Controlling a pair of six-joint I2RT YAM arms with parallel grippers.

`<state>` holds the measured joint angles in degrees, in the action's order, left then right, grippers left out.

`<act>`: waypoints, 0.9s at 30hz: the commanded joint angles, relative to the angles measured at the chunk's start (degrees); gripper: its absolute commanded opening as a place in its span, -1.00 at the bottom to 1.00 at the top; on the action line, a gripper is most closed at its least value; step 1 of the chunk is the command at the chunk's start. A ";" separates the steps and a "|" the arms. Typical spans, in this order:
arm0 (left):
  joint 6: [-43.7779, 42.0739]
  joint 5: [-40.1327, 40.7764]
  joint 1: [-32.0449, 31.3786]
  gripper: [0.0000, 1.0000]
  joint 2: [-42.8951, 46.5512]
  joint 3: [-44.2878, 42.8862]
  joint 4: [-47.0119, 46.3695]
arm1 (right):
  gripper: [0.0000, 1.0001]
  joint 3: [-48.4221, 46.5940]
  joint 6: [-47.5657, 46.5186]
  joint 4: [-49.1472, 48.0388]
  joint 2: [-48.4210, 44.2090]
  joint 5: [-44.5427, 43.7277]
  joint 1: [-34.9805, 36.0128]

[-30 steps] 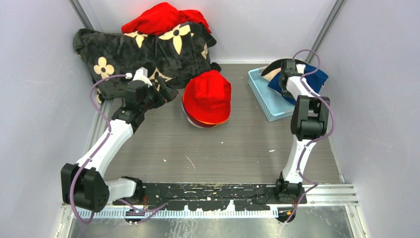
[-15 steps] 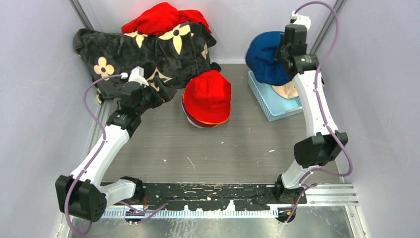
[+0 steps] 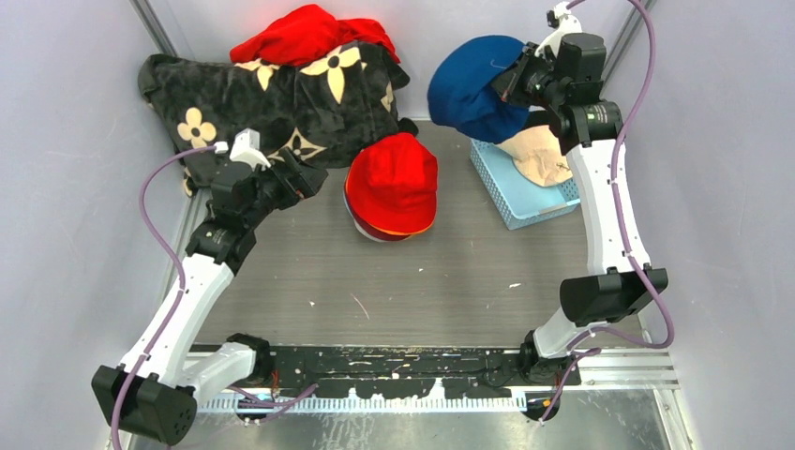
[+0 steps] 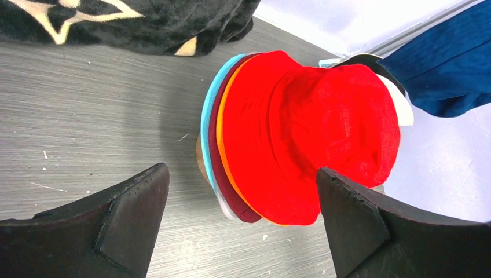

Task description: Stack the hats

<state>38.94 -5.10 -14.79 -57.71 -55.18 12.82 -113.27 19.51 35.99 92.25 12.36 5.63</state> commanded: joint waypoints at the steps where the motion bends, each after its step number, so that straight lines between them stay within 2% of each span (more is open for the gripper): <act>1: -0.65 0.94 -0.23 0.94 2.75 -2.79 0.91 | -0.99 -2.98 5.51 -7.42 -5.04 13.58 0.15; 7: -0.97 1.67 -0.24 0.94 5.51 -3.44 3.21 | -0.99 -2.13 9.83 -9.78 -8.74 22.35 0.26; 13: -0.97 2.01 -0.24 0.94 9.04 -3.20 5.33 | -0.99 -0.19 10.01 -7.12 -12.81 26.68 0.35; 19: -0.89 2.03 -0.22 0.94 11.70 -2.49 7.07 | -0.99 7.74 10.08 -6.18 -17.67 32.63 1.13; 27: -1.32 2.45 -0.20 0.94 14.42 -2.70 9.40 | -0.99 16.90 9.05 -6.45 -22.97 34.21 4.38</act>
<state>38.50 -3.40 -14.90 -45.08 -56.03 21.76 -98.59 28.82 31.77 72.20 43.77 8.62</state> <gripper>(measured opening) 0.973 0.049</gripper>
